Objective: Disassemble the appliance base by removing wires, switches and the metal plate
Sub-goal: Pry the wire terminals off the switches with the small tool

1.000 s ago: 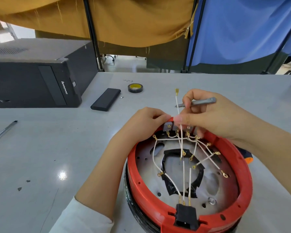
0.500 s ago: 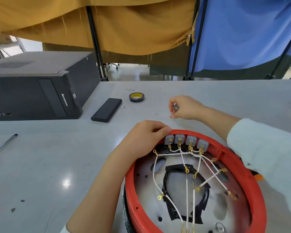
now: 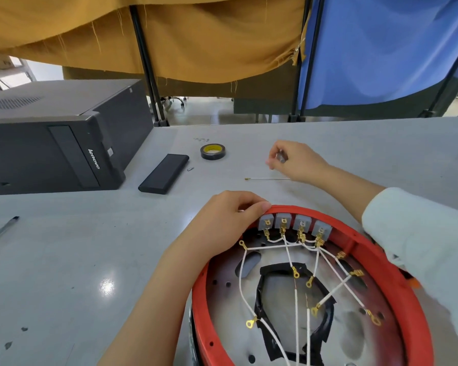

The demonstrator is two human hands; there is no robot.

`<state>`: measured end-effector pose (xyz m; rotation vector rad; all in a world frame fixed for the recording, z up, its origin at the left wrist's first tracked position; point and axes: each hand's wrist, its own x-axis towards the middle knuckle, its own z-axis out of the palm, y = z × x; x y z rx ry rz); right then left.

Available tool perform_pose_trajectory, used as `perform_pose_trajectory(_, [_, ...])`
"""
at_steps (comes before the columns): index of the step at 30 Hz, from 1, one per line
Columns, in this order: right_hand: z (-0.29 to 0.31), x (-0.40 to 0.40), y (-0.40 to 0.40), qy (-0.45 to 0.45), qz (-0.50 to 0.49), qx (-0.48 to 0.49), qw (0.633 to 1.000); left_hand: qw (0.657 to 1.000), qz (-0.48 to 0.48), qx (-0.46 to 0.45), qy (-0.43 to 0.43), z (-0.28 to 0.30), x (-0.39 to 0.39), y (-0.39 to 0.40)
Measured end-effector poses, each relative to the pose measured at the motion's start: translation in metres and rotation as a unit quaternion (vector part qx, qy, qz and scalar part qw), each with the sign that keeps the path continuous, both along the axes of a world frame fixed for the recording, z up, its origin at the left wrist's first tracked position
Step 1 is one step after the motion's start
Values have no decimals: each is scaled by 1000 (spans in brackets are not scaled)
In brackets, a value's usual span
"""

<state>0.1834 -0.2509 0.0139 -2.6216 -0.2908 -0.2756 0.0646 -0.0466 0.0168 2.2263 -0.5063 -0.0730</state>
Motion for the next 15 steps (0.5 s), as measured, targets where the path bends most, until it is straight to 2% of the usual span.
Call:
perform_pose_trajectory(5, [39,-64,22,12,43,189,981,1000,2,11,4,4,-2,0])
perform_pose_trajectory(9, [46,-114,37,-9,82,239,968,999,32,26,-4,7,-4,4])
perform_pose_trajectory(13, [33,-142,36,-13,34,325,945,998,51,36,-15,8,-7,9])
perform_pose_trajectory(15, [24,-150,33,-19,0,321,947,997,53,44,-21,8,-9,9])
